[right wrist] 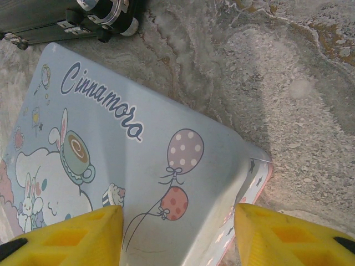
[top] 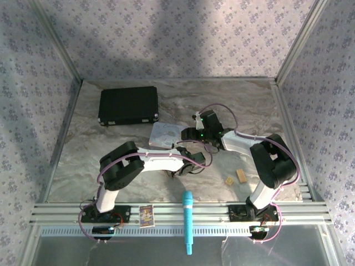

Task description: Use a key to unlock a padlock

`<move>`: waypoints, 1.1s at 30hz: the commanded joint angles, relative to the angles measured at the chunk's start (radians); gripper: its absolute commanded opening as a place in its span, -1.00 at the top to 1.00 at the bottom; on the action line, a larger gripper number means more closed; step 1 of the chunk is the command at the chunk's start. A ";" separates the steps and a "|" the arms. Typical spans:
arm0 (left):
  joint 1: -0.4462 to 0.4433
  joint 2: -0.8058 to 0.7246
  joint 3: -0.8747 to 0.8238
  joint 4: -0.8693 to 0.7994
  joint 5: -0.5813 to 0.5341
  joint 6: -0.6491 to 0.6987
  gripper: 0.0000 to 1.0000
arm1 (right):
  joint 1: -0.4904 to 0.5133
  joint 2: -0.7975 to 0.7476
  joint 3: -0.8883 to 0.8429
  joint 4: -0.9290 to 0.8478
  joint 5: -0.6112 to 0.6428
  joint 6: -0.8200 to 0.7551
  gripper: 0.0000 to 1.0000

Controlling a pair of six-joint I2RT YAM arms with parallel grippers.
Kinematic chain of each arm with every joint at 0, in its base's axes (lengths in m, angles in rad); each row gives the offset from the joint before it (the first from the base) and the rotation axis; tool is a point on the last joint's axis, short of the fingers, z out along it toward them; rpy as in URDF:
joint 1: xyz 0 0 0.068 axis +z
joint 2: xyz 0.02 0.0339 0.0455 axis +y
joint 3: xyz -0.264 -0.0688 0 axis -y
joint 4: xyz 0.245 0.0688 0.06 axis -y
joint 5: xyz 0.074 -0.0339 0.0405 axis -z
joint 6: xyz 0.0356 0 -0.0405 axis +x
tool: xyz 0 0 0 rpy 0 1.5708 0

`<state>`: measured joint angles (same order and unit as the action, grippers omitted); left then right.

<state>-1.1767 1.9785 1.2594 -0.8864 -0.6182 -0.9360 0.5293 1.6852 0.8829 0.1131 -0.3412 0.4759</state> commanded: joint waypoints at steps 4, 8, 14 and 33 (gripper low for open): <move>-0.018 -0.004 -0.018 -0.042 0.058 0.028 0.32 | -0.022 0.083 -0.046 -0.187 0.120 -0.010 -0.10; -0.019 -0.034 -0.039 0.003 0.088 0.045 0.31 | -0.023 0.085 -0.045 -0.187 0.119 -0.011 -0.10; -0.017 -0.049 -0.054 0.038 0.124 0.052 0.15 | -0.026 0.090 -0.045 -0.182 0.113 -0.008 -0.10; 0.069 -0.431 -0.279 0.311 0.241 0.060 -1.00 | -0.032 0.019 0.146 -0.314 0.091 -0.114 -0.27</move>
<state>-1.1309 1.6325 1.0164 -0.6426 -0.4095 -0.8795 0.5159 1.7058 0.9951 -0.0532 -0.3279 0.4191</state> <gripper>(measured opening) 0.990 0.632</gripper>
